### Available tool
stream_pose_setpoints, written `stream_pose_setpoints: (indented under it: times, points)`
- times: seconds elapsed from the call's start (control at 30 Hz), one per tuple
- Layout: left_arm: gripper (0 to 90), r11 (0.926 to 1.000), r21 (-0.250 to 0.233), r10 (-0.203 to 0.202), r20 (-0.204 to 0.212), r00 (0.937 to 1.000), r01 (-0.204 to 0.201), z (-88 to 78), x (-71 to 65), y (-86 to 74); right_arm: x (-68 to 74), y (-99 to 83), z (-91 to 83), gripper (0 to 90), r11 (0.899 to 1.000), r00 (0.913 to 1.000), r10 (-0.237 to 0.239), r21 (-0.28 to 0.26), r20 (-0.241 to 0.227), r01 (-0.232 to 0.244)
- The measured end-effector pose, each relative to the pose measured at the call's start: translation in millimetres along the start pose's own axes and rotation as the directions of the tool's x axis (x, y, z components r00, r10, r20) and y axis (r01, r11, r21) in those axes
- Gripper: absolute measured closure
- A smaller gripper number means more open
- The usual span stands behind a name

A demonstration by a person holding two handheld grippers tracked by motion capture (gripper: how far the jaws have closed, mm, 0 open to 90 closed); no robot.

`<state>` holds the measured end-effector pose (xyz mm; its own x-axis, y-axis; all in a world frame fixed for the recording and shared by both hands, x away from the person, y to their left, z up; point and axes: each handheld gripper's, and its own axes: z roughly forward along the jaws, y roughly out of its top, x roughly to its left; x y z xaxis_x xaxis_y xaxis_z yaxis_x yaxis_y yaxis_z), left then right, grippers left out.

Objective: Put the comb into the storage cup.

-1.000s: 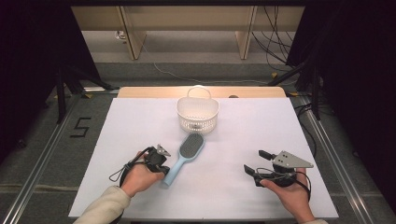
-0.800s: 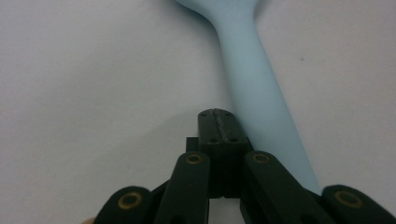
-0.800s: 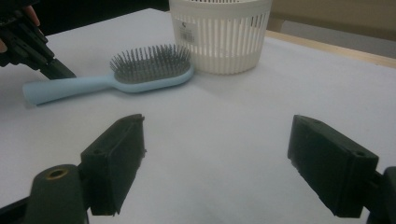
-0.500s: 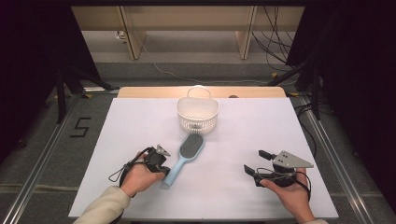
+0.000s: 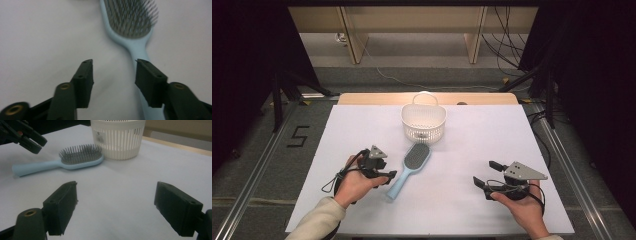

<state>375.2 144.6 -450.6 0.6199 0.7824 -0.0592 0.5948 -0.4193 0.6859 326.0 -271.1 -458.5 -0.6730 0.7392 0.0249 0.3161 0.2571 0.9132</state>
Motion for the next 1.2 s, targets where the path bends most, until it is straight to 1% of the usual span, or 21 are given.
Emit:
stream_pose_setpoints:
  times: [0.07, 0.1, 0.17, 0.27, 0.33, 0.5, 0.57, 0.6, 0.67, 0.73, 0.83, 0.9, 0.97, 1.0, 1.13, 1.2]
  points:
    - [31.3, 0.9999, -0.01, -0.004, 0.005, 1.0, 0.004, -2.4, -0.7, 2.6, 0.1, 0.0, 0.0, 19.5, 1.0, 1.0, 0.0, 0.001, 0.0, 0.0]
    - [28.2, 0.9999, -0.015, 0.004, 0.016, 0.9999, -0.004, -3.0, -1.9, 3.5, 0.1, -0.1, 0.0, 19.5, 1.0, 1.0, 0.001, 0.002, 0.0, -0.001]
    - [16.8, 1.0, -0.005, 0.004, 0.02, 0.9998, -0.004, -2.1, -4.7, 4.4, 0.0, -0.2, 0.3, 19.5, 1.0, 1.0, 0.003, 0.002, -0.001, -0.003]
    - [13.3, 0.9984, 0.035, 0.043, 0.029, 0.9986, -0.044, 0.8, -8.5, 5.2, -0.2, -0.2, 0.2, 19.5, 1.0, 1.0, 0.003, 0.002, 0.001, -0.003]
    - [10.0, 0.9976, 0.047, 0.049, 0.027, 0.9985, -0.05, 2.8, -10.1, 6.1, -0.5, -0.3, 0.2, 19.5, 1.0, 1.0, 0.004, 0.002, 0.002, -0.004]
    - [5.1, 0.9969, 0.068, 0.038, 0.029, 0.9988, -0.04, 8.8, -14.8, 13.0, -1.4, -0.5, 0.2, 19.5, 1.0, 0.9999, 0.013, -0.003, 0.006, -0.013]
    - [5.0, 0.9949, 0.087, 0.047, 0.043, 0.998, -0.05, 11.5, -16.3, 15.7, -1.7, -0.4, -0.2, 19.5, 1.0, 0.9998, 0.015, -0.005, 0.01, -0.015]
    - [5.1, 0.9946, 0.092, 0.045, 0.04, 0.9982, -0.048, 13.0, -17.1, 16.7, -1.9, -0.5, -0.4, 19.5, 1.0, 0.9997, 0.019, -0.007, 0.013, -0.019]
    - [6.7, 0.9922, 0.106, 0.063, 0.032, 0.9975, -0.066, 15.5, -18.1, 18.8, -2.4, -0.5, -0.9, 19.5, 1.0, 0.9997, 0.02, -0.008, 0.014, -0.02]
    - [6.7, 0.9915, 0.116, 0.055, 0.035, 0.9979, -0.059, 17.7, -18.5, 21.1, -2.3, -0.5, -1.0, 19.5, 1.0, 0.9997, 0.02, -0.008, 0.014, -0.02]
    - [7.9, 0.9883, 0.137, 0.063, 0.03, 0.9976, -0.066, 20.6, -19.4, 24.8, -1.7, -0.6, -0.7, 19.5, 1.0, 0.9997, 0.019, -0.004, 0.013, -0.019]
    - [9.4, 0.9838, 0.165, 0.067, 0.026, 0.9974, -0.071, 24.3, -20.3, 27.8, -1.8, -0.6, -0.2, 19.5, 1.0, 0.9998, 0.019, -0.006, 0.011, -0.018]
    - [12.8, 0.9802, 0.183, 0.072, 0.02, 0.9972, -0.074, 29.1, -21.4, 31.4, -2.2, -0.7, -0.3, 19.5, 1.0, 0.9998, 0.02, -0.005, 0.01, -0.02]
    - [14.9, 0.979, 0.191, 0.069, 0.016, 0.9975, -0.071, 31.1, -21.9, 33.1, -2.0, -0.7, -0.4, 19.5, 1.0, 0.9997, 0.02, -0.005, 0.011, -0.019]
    - [15.7, 0.9681, 0.245, 0.056, 0.002, 0.9984, -0.055, 38.6, -25.1, 38.5, -1.7, -0.5, -0.5, 19.5, 1.0, 0.9997, 0.02, -0.007, 0.014, -0.02]
    - [17.7, 0.9664, 0.254, 0.044, -0.003, 0.999, -0.041, 42.7, -25.7, 40.7, -1.9, -0.7, 0.1, 19.5, 1.0, 0.9997, 0.021, -0.007, 0.011, -0.021]
